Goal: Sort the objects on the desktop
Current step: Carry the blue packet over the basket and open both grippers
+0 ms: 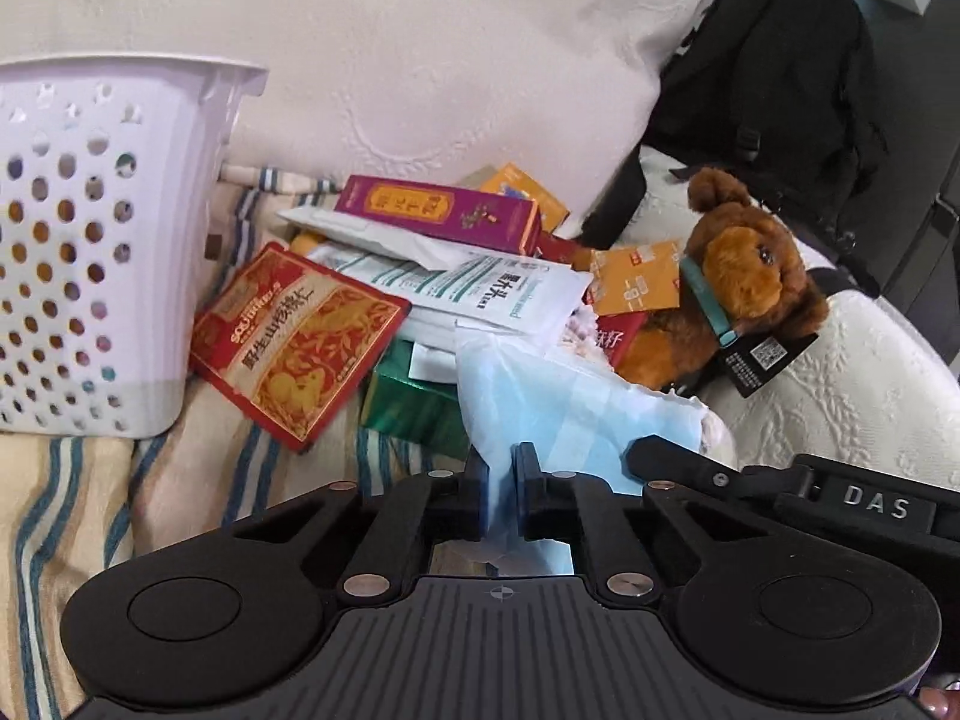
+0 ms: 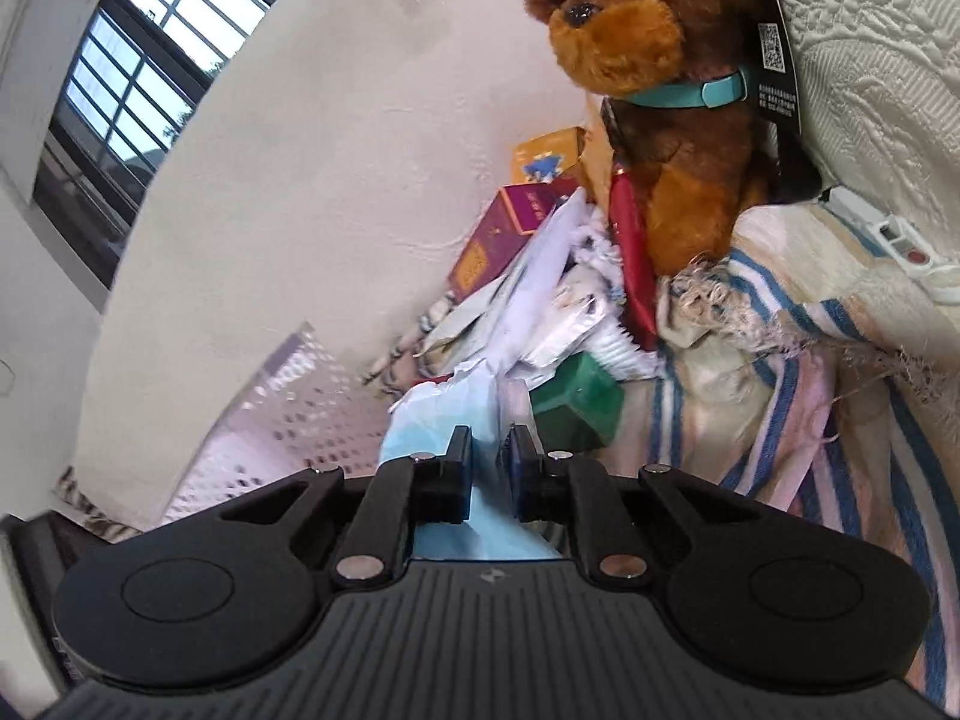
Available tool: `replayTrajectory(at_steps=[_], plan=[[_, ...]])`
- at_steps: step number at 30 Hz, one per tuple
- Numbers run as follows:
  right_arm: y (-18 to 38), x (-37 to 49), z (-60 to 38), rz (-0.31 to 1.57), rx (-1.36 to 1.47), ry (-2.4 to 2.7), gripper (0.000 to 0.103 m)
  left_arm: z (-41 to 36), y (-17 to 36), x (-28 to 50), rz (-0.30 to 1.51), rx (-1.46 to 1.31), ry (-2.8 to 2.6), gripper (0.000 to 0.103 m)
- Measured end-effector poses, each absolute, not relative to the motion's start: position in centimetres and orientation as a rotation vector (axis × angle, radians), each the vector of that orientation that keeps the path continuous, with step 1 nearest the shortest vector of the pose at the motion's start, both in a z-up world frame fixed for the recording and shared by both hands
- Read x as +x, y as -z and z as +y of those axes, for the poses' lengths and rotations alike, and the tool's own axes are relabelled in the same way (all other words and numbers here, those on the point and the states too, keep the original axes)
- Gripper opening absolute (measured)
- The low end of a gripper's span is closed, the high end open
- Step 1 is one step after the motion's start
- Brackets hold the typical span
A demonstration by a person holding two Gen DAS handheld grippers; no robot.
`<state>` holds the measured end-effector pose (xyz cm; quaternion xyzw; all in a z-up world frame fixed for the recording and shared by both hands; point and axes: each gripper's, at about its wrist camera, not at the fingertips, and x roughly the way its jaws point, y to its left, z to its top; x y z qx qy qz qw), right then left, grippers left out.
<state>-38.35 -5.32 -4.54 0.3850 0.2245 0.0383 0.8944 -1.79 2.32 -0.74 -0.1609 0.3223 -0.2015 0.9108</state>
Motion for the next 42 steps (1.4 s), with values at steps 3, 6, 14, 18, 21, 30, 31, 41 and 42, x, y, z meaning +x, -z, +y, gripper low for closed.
replayTrajectory(at_steps=[3,6,14,18,21,30,31,41,42], plan=[[4.4,-37.3,-4.7,0.484,0.825,-0.082,0.014,2.6,0.7,-2.2,0.670,-0.322,0.402,0.004],[3.4,-37.1,-3.7,0.489,0.813,-0.098,0.014,2.9,-0.1,-3.0,0.658,-0.307,0.376,0.003],[-4.5,-34.3,1.1,0.416,0.701,-0.253,0.014,7.8,-8.4,-3.9,0.522,-0.281,0.290,0.004],[-8.8,-32.5,4.0,0.364,0.666,-0.336,0.014,10.6,-13.5,-4.2,0.448,-0.224,0.229,0.004],[-11.1,-31.4,6.2,0.332,0.637,-0.382,0.013,12.5,-16.4,-4.4,0.404,-0.185,0.184,0.004],[-14.9,-28.1,11.6,0.310,0.566,-0.466,0.011,16.5,-20.3,-3.7,0.342,-0.106,0.079,0.005],[-15.0,-27.6,12.0,0.316,0.562,-0.466,0.011,16.9,-20.3,-3.3,0.344,-0.106,0.069,0.005],[-11.8,-22.7,14.5,0.420,0.543,-0.454,0.021,21.1,-16.5,0.8,0.426,-0.138,-0.028,0.006],[-11.5,-22.4,14.4,0.429,0.549,-0.453,0.027,21.4,-16.1,1.2,0.437,-0.133,-0.041,0.007]])
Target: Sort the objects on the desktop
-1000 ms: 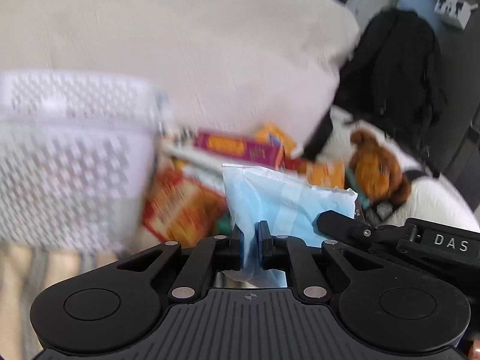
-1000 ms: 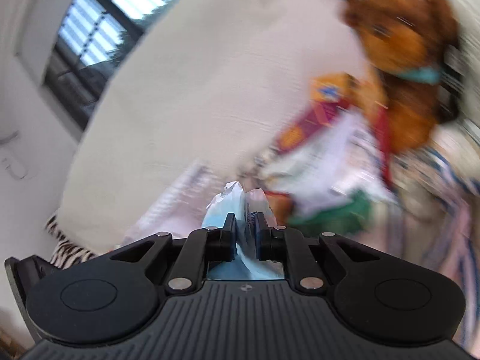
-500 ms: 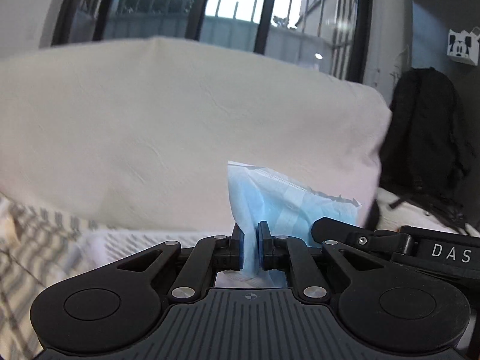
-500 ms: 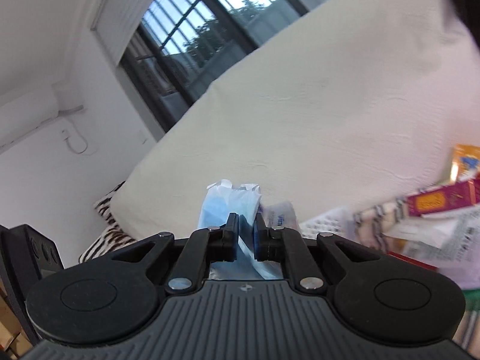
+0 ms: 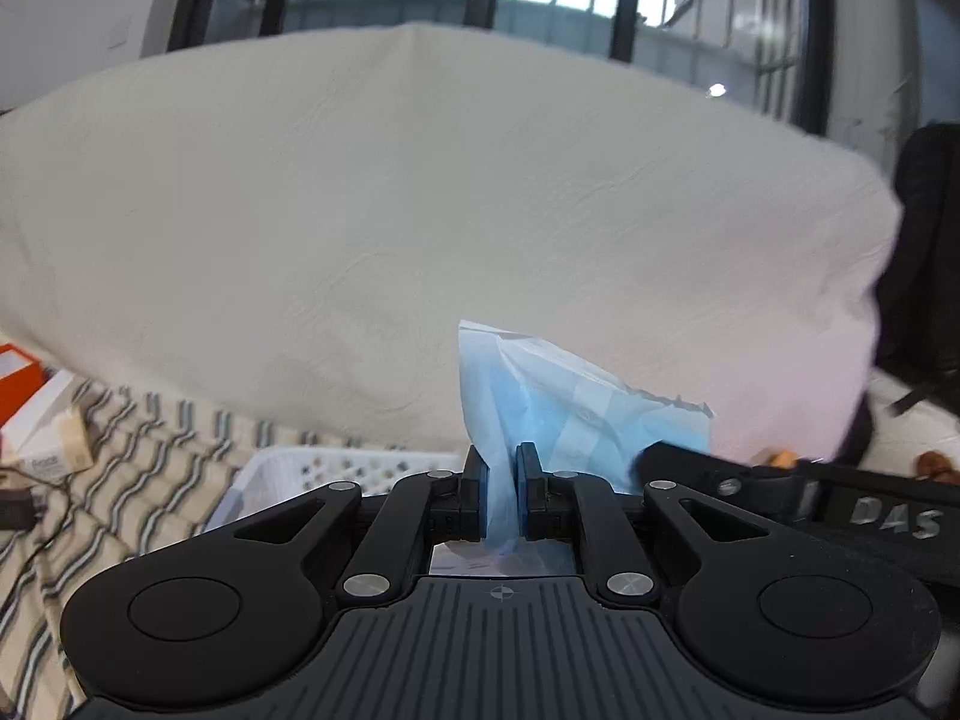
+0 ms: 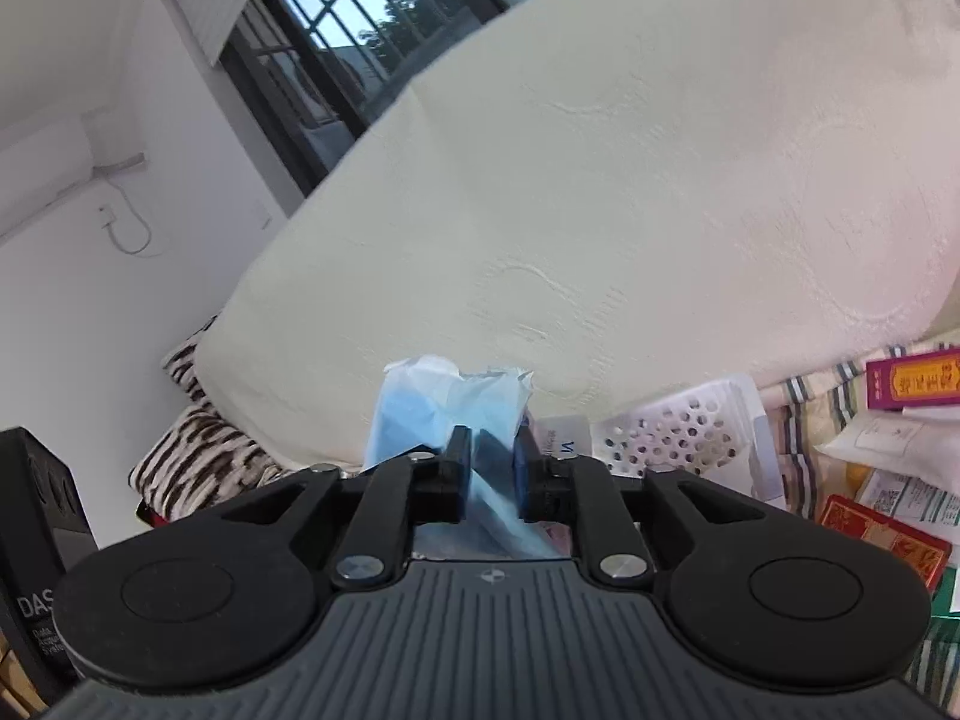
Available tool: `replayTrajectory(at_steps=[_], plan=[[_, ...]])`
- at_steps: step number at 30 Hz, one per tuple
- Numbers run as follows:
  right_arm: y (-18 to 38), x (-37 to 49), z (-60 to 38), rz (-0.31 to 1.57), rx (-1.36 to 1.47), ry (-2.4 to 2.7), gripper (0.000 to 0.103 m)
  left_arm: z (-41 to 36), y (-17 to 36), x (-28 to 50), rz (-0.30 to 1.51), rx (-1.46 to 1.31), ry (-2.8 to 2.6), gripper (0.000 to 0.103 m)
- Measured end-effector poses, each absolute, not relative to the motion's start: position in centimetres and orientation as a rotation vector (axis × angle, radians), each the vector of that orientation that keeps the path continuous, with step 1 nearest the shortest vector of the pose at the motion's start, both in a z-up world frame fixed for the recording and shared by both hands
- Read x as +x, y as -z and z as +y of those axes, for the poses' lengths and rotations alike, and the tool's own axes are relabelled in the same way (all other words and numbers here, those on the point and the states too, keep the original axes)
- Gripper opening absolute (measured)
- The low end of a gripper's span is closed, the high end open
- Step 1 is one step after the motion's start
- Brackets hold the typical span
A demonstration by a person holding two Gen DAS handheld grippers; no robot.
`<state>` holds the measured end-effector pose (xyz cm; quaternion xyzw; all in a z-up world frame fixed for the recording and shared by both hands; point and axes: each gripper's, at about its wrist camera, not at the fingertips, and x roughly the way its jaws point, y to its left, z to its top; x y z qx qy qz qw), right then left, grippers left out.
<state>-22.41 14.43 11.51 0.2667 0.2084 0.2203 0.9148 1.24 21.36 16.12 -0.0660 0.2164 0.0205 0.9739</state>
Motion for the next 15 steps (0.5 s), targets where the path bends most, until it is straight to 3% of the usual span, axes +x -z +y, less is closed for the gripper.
replayTrajectory(at_steps=[1,2,3,5,7,8,9,12,15], plan=[[-11.2,-22.2,14.3,0.434,0.560,-0.447,0.046,21.6,-15.7,1.7,0.447,-0.125,-0.053,0.008],[-10.8,-22.1,14.0,0.429,0.568,-0.432,0.050,21.9,-15.2,2.1,0.457,-0.121,-0.070,0.012],[-10.6,-22.0,13.9,0.428,0.560,-0.417,0.049,22.3,-14.8,2.5,0.468,-0.122,-0.091,0.031],[-10.3,-22.0,13.6,0.439,0.544,-0.398,0.048,22.4,-14.2,3.4,0.482,-0.121,-0.133,0.039],[-10.2,-22.0,13.3,0.446,0.533,-0.387,0.048,23.0,-13.6,3.6,0.493,-0.118,-0.167,0.059],[-10.1,-22.1,13.2,0.450,0.526,-0.386,0.048,23.2,-13.4,3.6,0.503,-0.121,-0.179,0.075],[-10.0,-22.3,13.2,0.453,0.519,-0.386,0.048,23.4,-13.2,3.5,0.507,-0.127,-0.182,0.085],[-9.6,-23.1,13.2,0.456,0.498,-0.383,0.049,23.8,-13.0,3.1,0.523,-0.135,-0.169,0.093],[-9.2,-23.9,13.6,0.468,0.472,-0.387,0.057,23.8,-12.7,2.3,0.538,-0.134,-0.162,0.093]])
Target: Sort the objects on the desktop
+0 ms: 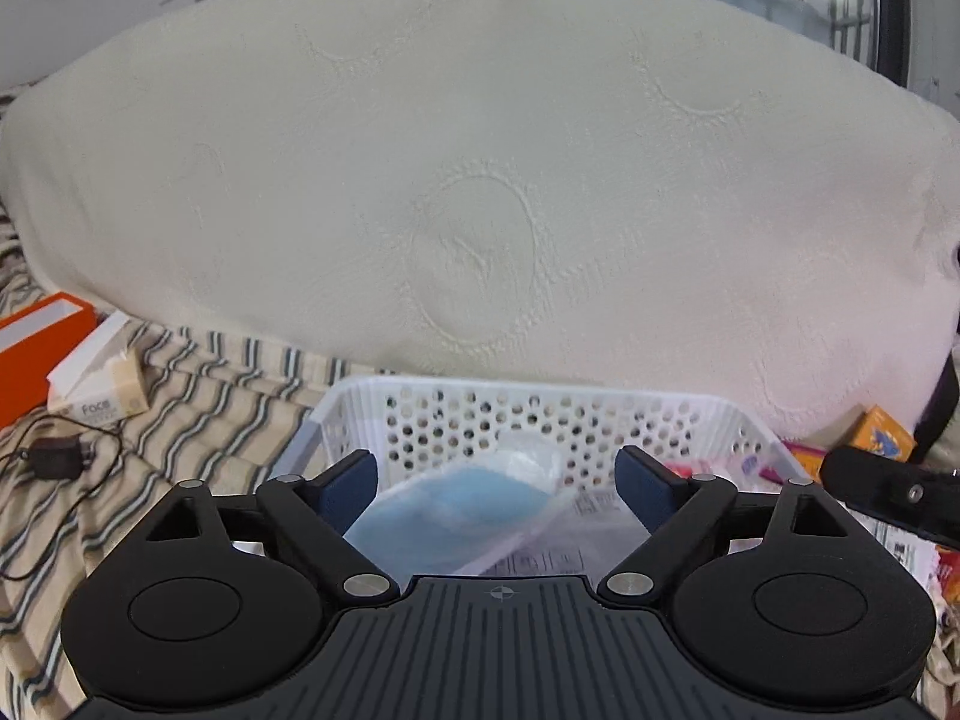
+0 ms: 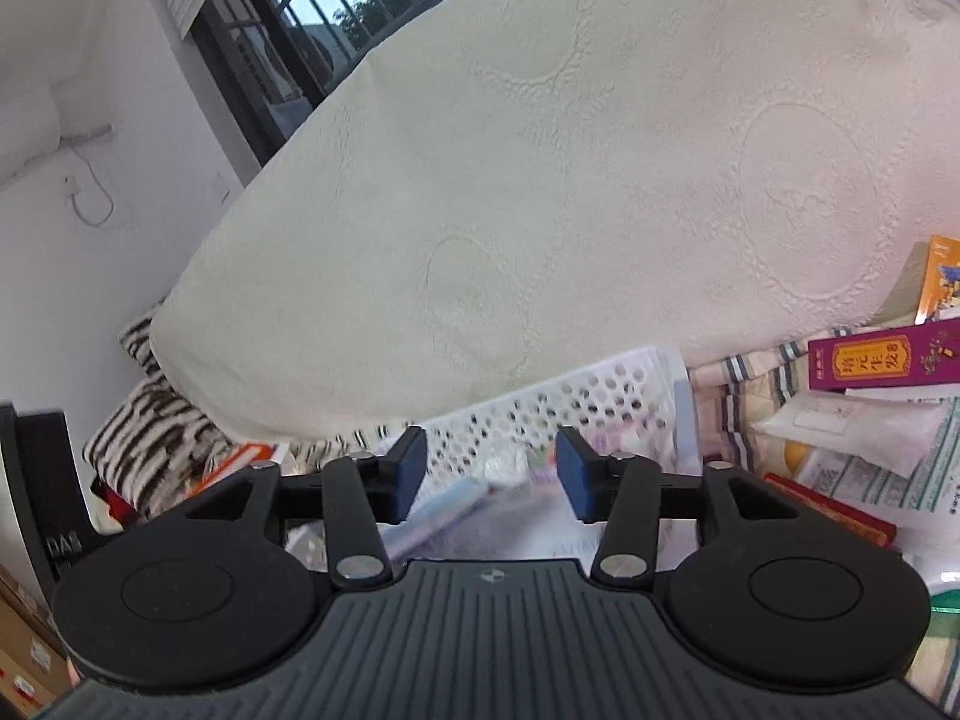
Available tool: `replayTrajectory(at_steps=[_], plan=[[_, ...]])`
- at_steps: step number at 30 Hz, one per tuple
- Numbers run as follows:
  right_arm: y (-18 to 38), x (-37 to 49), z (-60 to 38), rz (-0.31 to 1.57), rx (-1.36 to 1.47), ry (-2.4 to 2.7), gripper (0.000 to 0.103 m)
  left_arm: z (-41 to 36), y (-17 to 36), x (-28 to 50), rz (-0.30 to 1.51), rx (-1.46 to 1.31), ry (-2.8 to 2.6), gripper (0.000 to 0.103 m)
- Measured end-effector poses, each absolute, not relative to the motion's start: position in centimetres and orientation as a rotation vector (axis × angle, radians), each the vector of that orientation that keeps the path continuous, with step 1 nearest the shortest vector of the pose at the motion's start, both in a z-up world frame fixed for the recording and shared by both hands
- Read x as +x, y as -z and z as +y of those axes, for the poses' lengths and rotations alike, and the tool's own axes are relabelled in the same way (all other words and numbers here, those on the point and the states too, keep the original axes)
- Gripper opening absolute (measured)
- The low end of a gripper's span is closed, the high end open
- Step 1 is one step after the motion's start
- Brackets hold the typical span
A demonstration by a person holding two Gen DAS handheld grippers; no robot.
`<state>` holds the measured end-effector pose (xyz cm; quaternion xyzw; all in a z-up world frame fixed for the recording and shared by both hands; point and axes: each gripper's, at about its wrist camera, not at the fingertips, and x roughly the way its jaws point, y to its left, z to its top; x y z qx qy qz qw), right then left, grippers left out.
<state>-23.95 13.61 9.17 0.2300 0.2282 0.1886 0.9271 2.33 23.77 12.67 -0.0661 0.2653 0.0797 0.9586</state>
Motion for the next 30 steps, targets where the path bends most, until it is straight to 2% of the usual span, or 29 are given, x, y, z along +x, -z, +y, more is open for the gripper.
replayTrajectory(at_steps=[3,7,9,13,18,30], plan=[[-8.9,-24.7,14.2,0.468,0.445,-0.385,0.063,23.5,-12.7,1.3,0.540,-0.130,-0.149,0.095],[-9.0,-25.7,15.3,0.445,0.384,-0.345,0.086,22.4,-12.1,-0.1,0.541,-0.134,-0.144,0.097],[-9.1,-26.3,15.8,0.421,0.337,-0.301,0.088,22.2,-11.7,-0.6,0.536,-0.145,-0.149,0.097],[-9.1,-27.6,15.9,0.399,0.310,-0.255,0.101,22.1,-11.1,-1.9,0.543,-0.165,-0.143,0.099],[-8.3,-29.7,15.8,0.422,0.312,-0.197,0.102,22.4,-10.7,-4.6,0.526,-0.139,-0.190,0.103],[-3.3,-32.3,18.3,0.533,0.174,-0.086,0.102,21.6,-6.2,-8.5,0.533,-0.088,-0.340,0.103]])
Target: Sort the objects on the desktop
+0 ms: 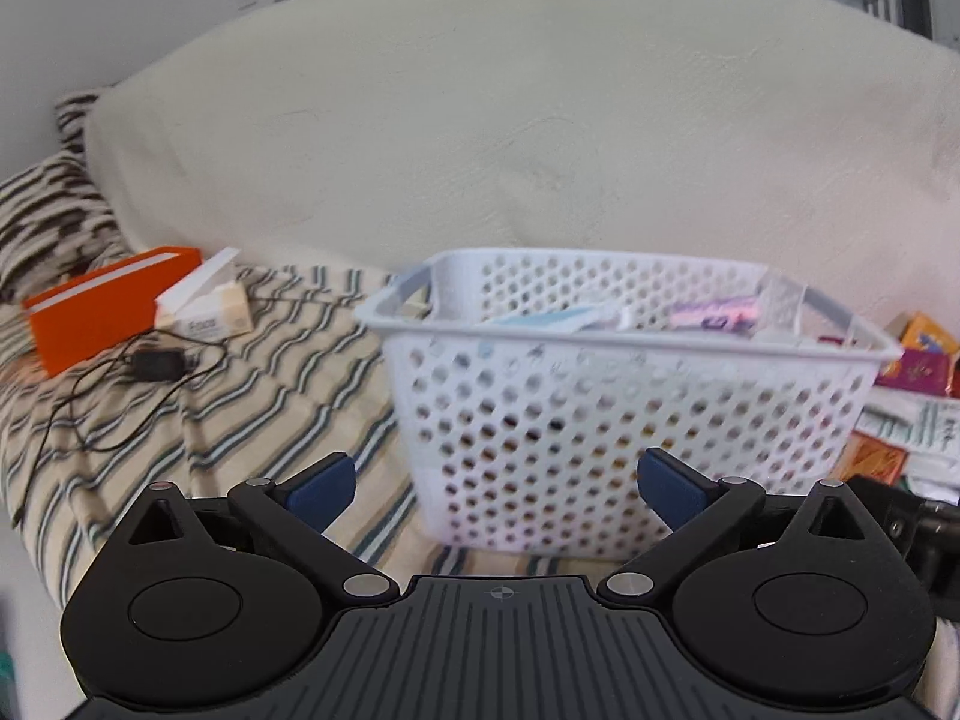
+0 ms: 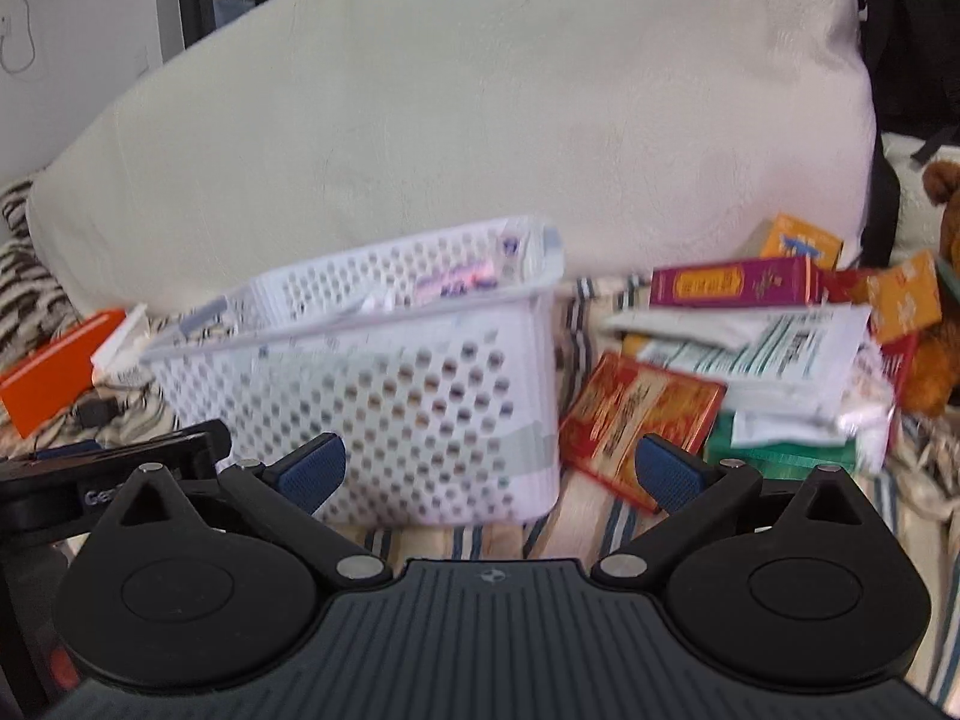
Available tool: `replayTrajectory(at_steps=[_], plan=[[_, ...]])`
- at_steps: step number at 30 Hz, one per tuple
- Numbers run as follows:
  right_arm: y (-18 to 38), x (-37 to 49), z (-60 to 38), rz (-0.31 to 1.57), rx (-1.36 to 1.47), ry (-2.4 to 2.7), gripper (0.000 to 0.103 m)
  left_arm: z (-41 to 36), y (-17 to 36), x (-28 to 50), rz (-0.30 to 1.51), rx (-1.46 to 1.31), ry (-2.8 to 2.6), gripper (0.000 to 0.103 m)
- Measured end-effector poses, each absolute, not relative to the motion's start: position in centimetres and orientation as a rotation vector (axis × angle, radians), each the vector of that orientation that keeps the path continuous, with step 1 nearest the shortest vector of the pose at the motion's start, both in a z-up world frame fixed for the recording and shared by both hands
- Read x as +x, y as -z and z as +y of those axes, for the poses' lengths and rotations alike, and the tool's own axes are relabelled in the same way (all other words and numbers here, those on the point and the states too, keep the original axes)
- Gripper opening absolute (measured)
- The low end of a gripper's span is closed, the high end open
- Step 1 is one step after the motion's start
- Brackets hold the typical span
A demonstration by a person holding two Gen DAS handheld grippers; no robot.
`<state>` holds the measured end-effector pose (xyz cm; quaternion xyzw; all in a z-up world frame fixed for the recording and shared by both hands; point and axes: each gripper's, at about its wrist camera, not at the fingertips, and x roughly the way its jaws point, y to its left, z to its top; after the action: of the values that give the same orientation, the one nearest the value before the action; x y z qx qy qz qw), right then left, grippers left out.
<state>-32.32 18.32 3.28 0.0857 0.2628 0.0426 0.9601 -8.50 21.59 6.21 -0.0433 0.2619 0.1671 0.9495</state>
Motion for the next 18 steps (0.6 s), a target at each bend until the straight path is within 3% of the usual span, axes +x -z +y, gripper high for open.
replayTrajectory(at_steps=[18], plan=[[-0.4,-30.2,22.7,0.533,0.091,-0.155,0.102,26.3,-3.6,-10.0,0.612,-0.150,-0.397,0.103]])
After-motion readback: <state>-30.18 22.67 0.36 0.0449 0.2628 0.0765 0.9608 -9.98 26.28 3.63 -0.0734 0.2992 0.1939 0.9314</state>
